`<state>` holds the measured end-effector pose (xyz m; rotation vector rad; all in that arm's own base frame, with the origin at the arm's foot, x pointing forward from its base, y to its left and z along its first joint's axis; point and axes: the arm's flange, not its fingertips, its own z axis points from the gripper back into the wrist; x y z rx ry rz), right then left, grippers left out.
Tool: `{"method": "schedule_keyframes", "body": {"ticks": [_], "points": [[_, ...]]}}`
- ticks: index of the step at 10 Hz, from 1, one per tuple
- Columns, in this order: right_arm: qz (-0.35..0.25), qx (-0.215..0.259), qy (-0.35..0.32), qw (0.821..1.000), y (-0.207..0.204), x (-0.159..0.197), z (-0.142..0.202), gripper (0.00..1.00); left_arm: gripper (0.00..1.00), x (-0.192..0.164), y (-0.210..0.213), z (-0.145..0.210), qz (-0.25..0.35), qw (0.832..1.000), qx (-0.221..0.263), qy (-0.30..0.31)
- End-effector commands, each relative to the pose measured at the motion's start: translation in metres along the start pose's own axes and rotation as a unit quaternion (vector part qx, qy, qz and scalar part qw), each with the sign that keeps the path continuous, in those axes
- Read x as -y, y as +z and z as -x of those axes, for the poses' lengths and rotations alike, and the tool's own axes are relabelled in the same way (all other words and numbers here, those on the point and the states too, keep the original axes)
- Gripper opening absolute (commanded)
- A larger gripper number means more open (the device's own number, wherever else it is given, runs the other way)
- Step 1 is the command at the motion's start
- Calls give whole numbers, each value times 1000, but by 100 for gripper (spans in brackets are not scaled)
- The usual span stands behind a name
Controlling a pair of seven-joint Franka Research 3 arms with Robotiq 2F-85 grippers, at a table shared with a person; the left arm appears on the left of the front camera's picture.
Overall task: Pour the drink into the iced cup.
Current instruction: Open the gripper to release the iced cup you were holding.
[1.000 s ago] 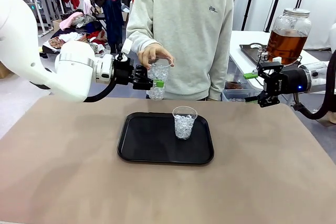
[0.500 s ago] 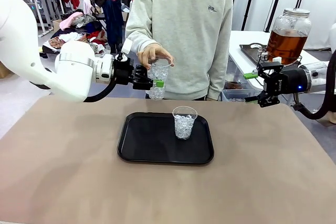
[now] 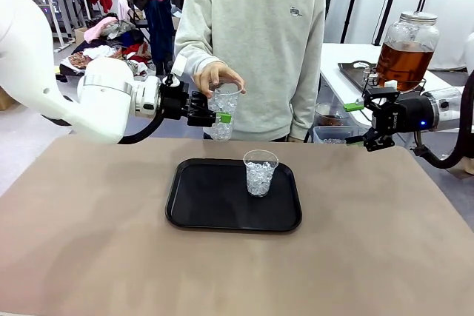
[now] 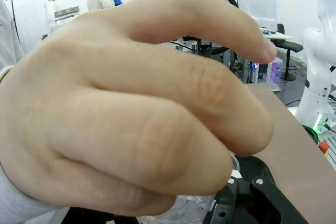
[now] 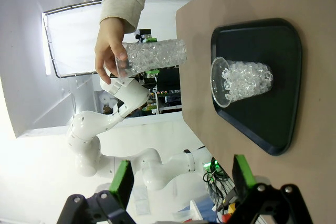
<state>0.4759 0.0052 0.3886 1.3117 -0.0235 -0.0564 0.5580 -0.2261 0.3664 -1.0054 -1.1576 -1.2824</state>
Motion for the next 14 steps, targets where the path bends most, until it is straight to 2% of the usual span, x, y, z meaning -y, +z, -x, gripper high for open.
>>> {"method": "schedule_keyframes", "body": {"ticks": [1,4,5,6,7,11,14], "points": [[0,1,2,1000,1,-2,-1,100,64,1,0,-3,0,1000,1,-2],[0,1,2,1000,1,-2,-1,100,64,-1,1,0,0,1000,1,-1],[0,1,2,1000,1,-2,-1,100,75,-3,3,2,2,1000,4,3],[0,1,2,1000,1,-2,-1,100,95,-3,6,2,6,1000,12,10],[0,1,2,1000,1,-2,-1,100,100,-3,10,2,8,1000,13,15],[0,1,2,1000,1,-2,-1,100,100,17,44,-1,10,999,26,28],[0,1,2,1000,1,-2,-1,100,100,41,87,-5,-1,1000,14,27]]}}
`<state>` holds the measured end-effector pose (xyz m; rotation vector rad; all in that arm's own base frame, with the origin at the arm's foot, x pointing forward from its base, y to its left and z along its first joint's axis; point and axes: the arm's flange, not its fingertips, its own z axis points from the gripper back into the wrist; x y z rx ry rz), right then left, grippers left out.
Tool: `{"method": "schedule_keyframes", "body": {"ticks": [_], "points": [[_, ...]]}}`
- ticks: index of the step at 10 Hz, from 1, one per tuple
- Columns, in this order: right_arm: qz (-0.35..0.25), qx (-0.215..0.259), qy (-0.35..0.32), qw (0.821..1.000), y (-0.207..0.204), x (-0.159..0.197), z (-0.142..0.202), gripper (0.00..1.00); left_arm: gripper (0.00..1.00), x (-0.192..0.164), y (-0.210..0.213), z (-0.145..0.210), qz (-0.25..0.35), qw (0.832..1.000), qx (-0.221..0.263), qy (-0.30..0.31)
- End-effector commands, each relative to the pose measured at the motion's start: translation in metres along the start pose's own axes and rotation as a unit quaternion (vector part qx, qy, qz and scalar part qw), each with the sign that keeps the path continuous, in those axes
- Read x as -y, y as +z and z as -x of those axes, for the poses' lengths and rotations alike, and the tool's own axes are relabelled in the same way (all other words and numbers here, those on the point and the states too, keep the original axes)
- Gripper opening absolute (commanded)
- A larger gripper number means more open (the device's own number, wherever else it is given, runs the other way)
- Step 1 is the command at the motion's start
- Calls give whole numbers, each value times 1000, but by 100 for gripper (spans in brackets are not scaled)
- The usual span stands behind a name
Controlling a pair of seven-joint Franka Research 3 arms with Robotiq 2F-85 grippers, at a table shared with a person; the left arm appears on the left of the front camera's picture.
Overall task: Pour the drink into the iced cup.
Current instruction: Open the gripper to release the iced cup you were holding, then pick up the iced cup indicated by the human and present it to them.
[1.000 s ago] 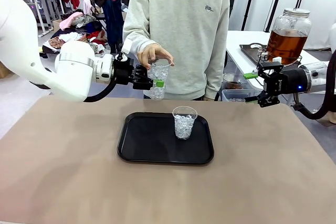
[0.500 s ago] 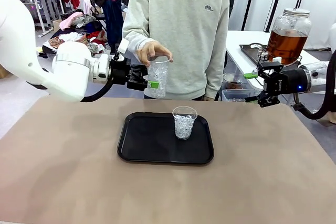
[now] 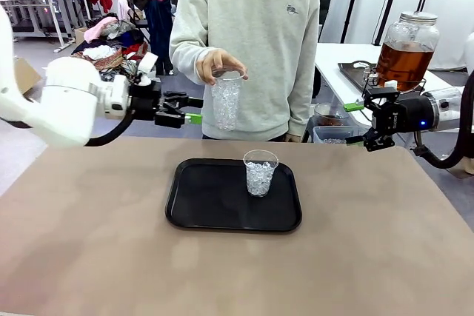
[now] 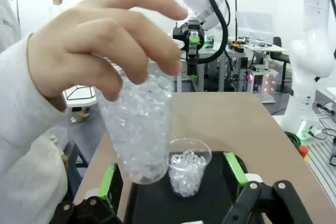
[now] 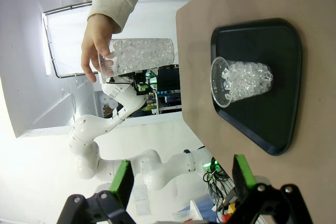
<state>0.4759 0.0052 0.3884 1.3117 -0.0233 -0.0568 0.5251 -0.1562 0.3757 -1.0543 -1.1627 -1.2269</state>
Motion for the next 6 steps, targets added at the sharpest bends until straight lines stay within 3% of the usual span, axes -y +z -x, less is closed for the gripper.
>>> {"method": "schedule_keyframes", "body": {"ticks": [1,6], "points": [[0,1,2,1000,1,-2,-1,100,100,18,29,-6,-1,1000,-15,4],[0,1,2,1000,1,-2,-1,100,100,27,91,-7,11,999,-34,-2]]}}
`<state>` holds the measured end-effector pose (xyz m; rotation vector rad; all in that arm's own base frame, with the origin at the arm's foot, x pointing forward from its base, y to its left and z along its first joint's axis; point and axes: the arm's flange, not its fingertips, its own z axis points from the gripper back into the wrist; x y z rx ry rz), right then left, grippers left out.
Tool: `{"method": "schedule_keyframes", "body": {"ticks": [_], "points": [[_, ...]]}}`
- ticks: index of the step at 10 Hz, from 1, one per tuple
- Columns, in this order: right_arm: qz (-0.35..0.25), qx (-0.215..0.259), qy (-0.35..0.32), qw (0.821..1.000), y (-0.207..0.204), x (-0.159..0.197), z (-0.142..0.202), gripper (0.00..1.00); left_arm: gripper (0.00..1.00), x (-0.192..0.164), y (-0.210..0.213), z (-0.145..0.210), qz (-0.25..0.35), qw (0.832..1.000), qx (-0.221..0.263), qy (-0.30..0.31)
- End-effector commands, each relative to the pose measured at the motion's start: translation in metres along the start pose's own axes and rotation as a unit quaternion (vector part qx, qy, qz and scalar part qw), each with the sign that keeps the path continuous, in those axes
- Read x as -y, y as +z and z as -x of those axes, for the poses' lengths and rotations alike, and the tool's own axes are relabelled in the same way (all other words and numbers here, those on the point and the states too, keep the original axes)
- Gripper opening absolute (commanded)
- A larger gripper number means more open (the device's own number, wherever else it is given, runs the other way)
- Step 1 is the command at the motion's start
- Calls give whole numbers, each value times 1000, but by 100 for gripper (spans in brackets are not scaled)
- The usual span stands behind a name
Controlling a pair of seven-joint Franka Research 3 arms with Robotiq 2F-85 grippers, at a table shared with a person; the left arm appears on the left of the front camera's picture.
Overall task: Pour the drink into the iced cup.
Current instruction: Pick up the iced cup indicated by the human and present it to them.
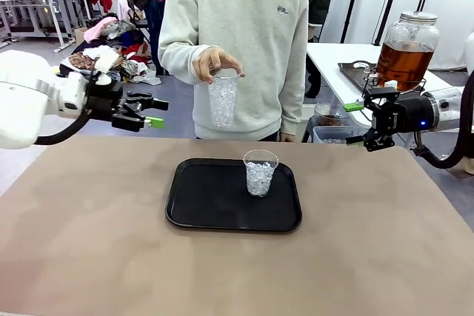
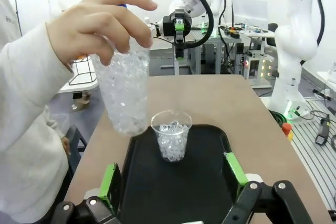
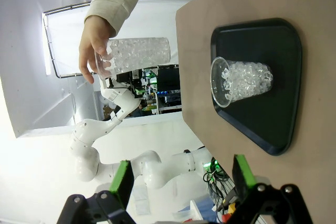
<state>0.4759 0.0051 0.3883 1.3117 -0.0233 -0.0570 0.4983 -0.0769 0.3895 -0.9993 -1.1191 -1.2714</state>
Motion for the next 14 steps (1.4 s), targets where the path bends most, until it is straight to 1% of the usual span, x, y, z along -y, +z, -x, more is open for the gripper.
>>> {"method": "schedule_keyframes", "body": {"ticks": [1,3,9,11,12,14], "points": [[0,1,2,1000,1,-2,-1,100,100,8,19,0,11,1000,-1,8],[0,1,2,1000,1,-2,-1,100,100,11,29,5,17,1000,5,6],[0,1,2,1000,1,-2,-1,100,100,2,49,17,7,1000,17,-3],[0,1,2,1000,1,-2,-1,100,100,0,49,15,6,1000,13,-8],[0,1,2,1000,1,-2,-1,100,100,0,47,14,-11,1000,1,-1],[0,1,2,1000,1,-2,-1,100,100,2,45,17,-2,1000,9,5]]}}
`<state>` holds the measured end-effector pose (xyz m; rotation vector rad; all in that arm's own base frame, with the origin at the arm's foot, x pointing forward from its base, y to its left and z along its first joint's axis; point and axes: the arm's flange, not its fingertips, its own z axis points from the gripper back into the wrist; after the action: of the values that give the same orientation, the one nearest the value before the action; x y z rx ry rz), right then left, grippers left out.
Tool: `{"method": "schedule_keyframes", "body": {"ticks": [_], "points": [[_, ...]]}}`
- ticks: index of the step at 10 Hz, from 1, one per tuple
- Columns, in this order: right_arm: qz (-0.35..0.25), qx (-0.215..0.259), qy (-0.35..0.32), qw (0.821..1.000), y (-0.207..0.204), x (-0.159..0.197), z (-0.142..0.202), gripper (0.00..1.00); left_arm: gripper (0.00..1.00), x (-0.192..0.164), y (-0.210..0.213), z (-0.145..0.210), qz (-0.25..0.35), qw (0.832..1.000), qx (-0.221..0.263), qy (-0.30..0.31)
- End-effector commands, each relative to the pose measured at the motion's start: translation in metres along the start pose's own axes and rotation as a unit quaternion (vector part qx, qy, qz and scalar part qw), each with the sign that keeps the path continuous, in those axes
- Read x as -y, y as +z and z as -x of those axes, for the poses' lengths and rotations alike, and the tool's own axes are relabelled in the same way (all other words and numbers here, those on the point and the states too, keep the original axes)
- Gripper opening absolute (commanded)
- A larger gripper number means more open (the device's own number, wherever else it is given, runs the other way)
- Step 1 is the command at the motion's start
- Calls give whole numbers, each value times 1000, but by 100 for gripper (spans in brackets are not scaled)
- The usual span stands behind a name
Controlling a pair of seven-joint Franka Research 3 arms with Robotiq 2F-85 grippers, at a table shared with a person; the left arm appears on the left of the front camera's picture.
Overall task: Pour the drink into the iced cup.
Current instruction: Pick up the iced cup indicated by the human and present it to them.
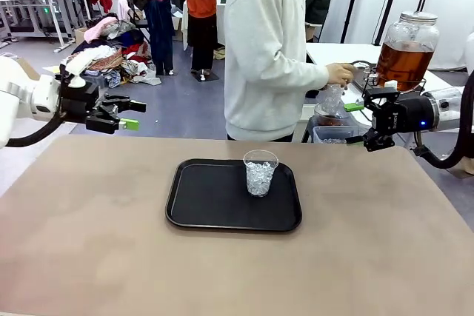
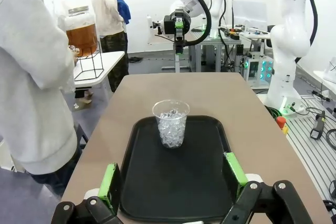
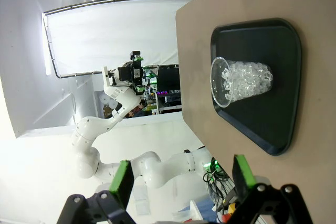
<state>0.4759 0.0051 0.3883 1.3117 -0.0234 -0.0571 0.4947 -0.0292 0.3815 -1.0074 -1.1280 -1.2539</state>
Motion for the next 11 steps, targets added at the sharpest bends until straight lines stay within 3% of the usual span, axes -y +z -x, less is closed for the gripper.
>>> {"method": "schedule_keyframes", "body": {"ticks": [1,11], "points": [[0,1,2,1000,1,-2,-1,100,100,1,0,0,2,1000,2,0],[0,1,2,1000,1,-2,-1,100,100,1,0,0,2,1000,2,0]]}}
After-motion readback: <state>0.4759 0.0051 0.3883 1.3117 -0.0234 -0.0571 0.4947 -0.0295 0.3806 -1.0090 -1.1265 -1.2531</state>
